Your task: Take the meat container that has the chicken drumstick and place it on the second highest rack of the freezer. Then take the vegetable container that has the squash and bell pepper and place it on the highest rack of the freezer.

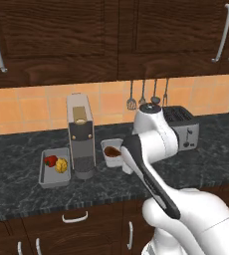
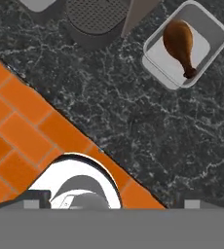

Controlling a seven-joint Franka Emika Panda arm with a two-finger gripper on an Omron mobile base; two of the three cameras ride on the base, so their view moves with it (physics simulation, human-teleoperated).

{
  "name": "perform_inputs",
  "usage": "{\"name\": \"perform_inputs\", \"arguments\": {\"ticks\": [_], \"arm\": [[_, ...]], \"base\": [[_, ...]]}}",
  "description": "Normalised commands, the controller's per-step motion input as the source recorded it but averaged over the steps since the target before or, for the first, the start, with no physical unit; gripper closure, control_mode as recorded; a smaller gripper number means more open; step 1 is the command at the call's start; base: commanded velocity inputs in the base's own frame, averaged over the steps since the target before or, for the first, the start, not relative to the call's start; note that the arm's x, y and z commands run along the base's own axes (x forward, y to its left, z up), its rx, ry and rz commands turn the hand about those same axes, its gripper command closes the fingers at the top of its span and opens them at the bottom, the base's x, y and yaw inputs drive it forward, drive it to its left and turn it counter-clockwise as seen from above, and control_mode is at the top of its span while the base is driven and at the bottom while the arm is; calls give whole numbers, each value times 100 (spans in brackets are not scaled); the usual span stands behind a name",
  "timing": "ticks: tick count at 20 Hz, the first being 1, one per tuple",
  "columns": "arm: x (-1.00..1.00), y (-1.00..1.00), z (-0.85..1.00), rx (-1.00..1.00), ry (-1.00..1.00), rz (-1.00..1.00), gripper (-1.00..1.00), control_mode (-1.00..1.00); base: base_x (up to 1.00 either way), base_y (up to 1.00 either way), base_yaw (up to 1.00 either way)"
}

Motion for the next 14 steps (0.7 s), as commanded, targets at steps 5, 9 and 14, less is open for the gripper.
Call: {"name": "perform_inputs", "arguments": {"ticks": [5, 9, 14], "arm": [[78, 20, -45, -18, 12, 14, -100, -100], [51, 8, -52, -14, 5, 11, -100, -100], [47, 1, -37, -1, 0, 8, -100, -100]], "base": [[0, 0, 0], [0, 0, 0], [0, 0, 0]]}}
